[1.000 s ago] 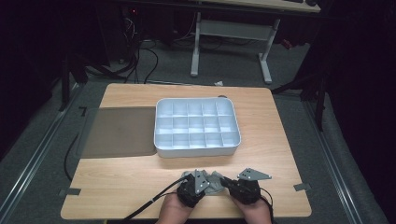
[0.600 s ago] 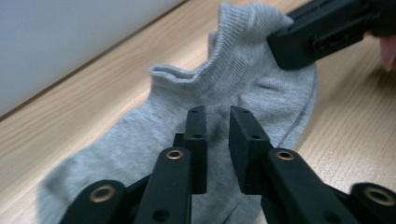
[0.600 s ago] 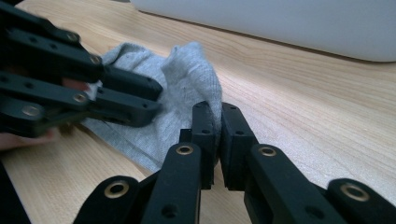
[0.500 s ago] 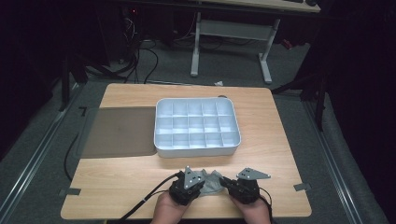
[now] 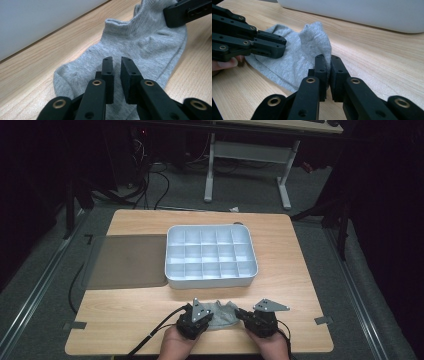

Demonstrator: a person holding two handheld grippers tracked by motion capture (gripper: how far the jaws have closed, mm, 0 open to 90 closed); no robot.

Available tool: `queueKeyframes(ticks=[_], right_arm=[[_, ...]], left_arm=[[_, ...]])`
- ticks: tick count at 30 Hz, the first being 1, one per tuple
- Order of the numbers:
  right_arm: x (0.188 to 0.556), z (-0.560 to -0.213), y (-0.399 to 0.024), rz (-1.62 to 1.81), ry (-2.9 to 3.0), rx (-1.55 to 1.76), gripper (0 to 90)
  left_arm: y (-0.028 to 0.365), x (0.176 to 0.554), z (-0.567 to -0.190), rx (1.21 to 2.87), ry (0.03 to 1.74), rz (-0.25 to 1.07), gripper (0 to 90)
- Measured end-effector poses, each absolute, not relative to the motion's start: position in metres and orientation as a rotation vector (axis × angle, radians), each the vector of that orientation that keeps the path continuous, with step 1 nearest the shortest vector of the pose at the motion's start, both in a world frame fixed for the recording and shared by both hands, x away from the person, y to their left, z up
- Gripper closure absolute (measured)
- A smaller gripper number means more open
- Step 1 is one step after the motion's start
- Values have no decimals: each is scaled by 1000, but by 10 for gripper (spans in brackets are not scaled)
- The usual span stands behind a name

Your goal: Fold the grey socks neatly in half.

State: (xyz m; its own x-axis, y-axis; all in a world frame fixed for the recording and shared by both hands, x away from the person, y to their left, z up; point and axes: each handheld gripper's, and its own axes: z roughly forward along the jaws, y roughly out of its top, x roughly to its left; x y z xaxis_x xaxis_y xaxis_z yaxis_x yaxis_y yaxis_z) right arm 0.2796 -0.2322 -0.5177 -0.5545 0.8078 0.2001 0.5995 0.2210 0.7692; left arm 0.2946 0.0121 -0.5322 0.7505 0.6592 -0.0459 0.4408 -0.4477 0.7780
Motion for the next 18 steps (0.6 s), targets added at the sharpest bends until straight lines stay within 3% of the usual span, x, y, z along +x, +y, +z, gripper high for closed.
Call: queueKeyframes(ticks=[9,13,18], right_arm=[[271,-496,-218,1274,2243,1233,867],[271,-492,-210,1315,2252,1214,867],[272,-486,-203,1342,2262,1189,865]], left_arm=[[6,290,-531,2143,817,406,807],[-9,285,-527,2234,764,545,807],[-15,286,-525,2251,760,542,805]])
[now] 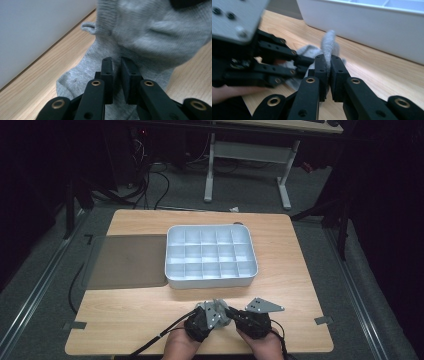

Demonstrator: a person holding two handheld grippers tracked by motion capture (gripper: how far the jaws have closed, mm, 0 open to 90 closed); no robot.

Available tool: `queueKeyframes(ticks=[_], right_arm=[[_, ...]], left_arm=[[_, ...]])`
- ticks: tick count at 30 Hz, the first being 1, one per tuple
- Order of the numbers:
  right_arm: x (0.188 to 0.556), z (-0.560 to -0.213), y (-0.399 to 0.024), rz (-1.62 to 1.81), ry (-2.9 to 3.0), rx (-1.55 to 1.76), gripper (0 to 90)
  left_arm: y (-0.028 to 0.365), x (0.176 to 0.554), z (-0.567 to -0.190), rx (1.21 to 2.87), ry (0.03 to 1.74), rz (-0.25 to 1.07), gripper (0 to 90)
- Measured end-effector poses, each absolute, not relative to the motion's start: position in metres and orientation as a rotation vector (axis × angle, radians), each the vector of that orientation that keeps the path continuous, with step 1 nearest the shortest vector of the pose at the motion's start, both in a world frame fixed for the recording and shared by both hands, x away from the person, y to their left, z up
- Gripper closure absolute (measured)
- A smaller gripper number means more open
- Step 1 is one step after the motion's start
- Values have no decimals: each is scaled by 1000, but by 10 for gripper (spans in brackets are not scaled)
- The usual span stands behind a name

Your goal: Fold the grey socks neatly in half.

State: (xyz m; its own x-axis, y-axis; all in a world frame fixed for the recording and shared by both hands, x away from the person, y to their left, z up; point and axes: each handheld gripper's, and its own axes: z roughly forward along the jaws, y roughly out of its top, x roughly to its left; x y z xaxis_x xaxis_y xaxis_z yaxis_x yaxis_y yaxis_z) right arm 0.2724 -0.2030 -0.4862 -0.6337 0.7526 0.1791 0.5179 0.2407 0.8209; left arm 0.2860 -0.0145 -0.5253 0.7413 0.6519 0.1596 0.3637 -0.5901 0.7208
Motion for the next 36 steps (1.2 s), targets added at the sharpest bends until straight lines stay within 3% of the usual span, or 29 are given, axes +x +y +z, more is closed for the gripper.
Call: queueKeyframes(ticks=[6,10,15,20,21,27,34,36], right_arm=[[281,-484,-204,1333,2249,1197,864],[285,-485,-210,1326,2231,1226,863],[287,-487,-213,1325,2227,1239,863],[287,-488,-213,1316,2227,1242,861],[287,-488,-214,1314,2227,1243,861],[285,-486,-214,1280,2232,1252,861],[285,-484,-207,1255,2242,1236,861],[285,-484,-206,1252,2242,1238,861]], left_arm=[[-14,290,-526,2224,785,518,778],[-8,294,-525,2158,832,416,744],[22,297,-515,2012,920,312,701],[54,301,-514,1968,978,290,596],[66,301,-518,1938,1008,235,581],[80,298,-527,1872,1045,109,548],[66,303,-529,1909,1027,91,617],[65,303,-529,1914,1022,99,708]])
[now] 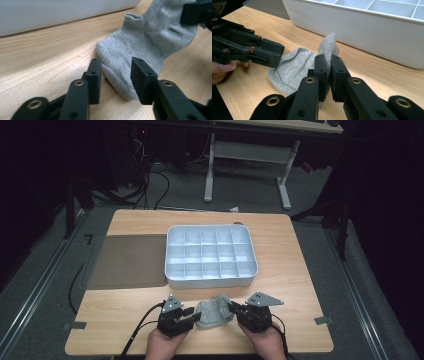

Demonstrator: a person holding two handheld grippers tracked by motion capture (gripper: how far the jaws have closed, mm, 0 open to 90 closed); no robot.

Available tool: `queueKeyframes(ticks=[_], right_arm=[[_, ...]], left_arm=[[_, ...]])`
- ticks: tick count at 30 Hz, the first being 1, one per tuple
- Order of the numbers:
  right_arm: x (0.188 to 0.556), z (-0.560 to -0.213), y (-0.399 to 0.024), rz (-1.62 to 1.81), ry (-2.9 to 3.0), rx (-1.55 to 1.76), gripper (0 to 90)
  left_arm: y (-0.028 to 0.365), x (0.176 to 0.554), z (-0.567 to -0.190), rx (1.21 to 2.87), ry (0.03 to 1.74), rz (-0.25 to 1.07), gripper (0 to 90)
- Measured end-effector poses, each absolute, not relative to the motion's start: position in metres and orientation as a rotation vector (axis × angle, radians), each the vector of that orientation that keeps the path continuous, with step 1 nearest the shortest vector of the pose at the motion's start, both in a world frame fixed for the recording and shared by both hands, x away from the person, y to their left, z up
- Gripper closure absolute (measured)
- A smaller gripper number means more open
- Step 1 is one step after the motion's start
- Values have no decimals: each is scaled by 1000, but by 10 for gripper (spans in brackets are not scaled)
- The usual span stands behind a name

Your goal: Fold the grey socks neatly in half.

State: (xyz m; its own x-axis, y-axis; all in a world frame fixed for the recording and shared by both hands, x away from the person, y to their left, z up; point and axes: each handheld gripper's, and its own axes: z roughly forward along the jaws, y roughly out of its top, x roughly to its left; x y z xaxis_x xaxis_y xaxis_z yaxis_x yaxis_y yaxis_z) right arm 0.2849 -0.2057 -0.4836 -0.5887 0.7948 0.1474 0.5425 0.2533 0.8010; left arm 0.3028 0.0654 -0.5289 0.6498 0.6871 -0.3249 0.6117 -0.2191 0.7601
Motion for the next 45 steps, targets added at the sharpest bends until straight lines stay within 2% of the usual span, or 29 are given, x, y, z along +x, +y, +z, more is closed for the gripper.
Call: queueKeyframes(ticks=[1,4,9,26,45], right_arm=[[286,-483,-204,1240,2246,1232,860],[286,-483,-202,1234,2246,1227,860],[289,-482,-198,1228,2244,1211,861],[292,-474,-181,1195,2260,1145,861],[296,-492,-149,1090,2343,1055,859]], left_arm=[[63,302,-529,1930,1016,130,764],[63,302,-529,1930,1014,131,825],[63,300,-528,1915,1001,152,859],[69,298,-525,1879,993,186,885],[69,299,-526,1883,986,182,888]])
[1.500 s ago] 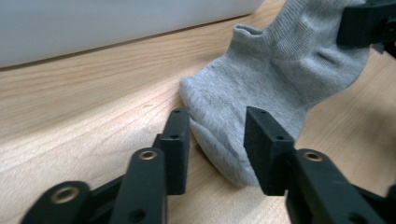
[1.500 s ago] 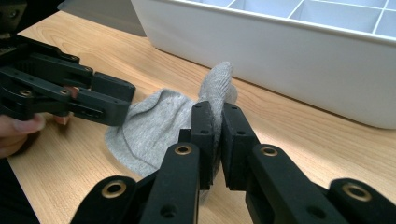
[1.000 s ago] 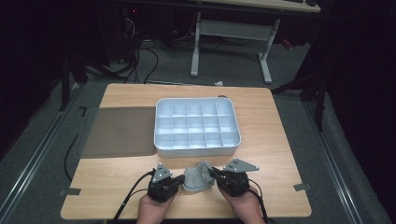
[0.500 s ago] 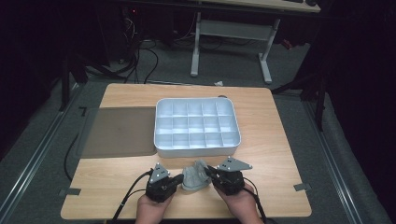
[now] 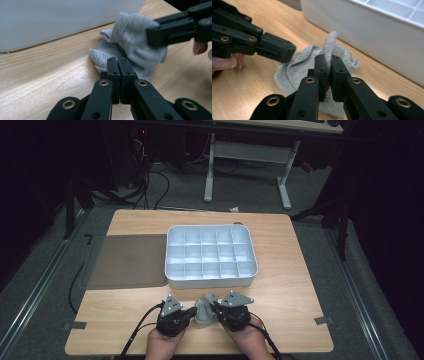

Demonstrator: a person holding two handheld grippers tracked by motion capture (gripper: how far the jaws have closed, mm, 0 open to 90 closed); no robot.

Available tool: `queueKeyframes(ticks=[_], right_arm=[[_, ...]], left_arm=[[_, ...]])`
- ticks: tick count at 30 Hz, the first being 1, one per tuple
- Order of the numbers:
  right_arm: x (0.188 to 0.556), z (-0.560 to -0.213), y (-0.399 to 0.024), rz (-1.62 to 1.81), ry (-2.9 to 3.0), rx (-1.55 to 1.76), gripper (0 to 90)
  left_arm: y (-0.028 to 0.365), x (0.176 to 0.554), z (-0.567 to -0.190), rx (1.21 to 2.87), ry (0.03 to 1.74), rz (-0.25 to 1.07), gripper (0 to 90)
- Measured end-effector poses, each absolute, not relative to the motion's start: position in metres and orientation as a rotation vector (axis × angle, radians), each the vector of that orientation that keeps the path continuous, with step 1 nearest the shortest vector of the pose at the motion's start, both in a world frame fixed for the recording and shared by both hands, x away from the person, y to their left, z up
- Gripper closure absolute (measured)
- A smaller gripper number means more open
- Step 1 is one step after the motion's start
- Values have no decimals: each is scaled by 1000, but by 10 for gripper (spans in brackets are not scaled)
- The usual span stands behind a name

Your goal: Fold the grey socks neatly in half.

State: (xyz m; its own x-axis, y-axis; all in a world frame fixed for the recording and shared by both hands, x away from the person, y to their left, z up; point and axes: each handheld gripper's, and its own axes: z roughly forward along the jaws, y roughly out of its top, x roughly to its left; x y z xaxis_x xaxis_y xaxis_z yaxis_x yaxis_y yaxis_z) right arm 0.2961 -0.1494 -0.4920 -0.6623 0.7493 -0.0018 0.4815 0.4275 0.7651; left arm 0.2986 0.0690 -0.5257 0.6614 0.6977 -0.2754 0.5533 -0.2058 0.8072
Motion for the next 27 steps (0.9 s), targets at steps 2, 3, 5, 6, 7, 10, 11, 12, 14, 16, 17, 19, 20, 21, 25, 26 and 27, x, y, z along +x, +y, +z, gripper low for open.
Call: queueKeyframes(ticks=[2,3,5,6,7,10,11,12,14,16,17,19,20,21,25,26,27], right_arm=[[297,-497,-142,1086,2371,1046,855],[297,-498,-141,1086,2377,1040,855],[297,-499,-138,1084,2386,1040,854],[298,-502,-135,1089,2396,1041,853],[299,-502,-134,1093,2404,1044,852],[300,-505,-133,1103,2406,1056,849],[300,-506,-132,1103,2409,1060,847],[301,-507,-132,1109,2411,1052,845],[300,-509,-131,1104,2416,1053,842],[300,-510,-130,1110,2420,1053,839],[300,-510,-130,1110,2420,1053,839],[301,-512,-129,1116,2423,1050,837],[301,-512,-129,1116,2423,1050,837],[301,-512,-129,1119,2422,1055,835],[300,-513,-127,1116,2432,1049,827],[300,-513,-127,1117,2435,1040,823],[300,-513,-127,1117,2435,1040,823]], left_arm=[[69,299,-526,1884,983,179,888],[69,299,-526,1884,983,179,888],[70,299,-526,1883,985,180,888],[70,299,-526,1883,985,179,888],[70,299,-526,1883,985,181,888],[69,299,-527,1885,984,178,888],[69,300,-527,1886,984,176,888],[69,300,-527,1886,984,175,888],[69,299,-527,1886,984,178,888],[69,300,-527,1885,986,178,887],[69,300,-527,1885,986,178,888],[70,300,-527,1884,988,184,888],[70,300,-527,1884,988,184,888],[69,300,-527,1882,989,185,888],[69,300,-528,1889,990,181,888],[69,301,-528,1890,990,180,888],[69,301,-528,1890,990,180,888]])
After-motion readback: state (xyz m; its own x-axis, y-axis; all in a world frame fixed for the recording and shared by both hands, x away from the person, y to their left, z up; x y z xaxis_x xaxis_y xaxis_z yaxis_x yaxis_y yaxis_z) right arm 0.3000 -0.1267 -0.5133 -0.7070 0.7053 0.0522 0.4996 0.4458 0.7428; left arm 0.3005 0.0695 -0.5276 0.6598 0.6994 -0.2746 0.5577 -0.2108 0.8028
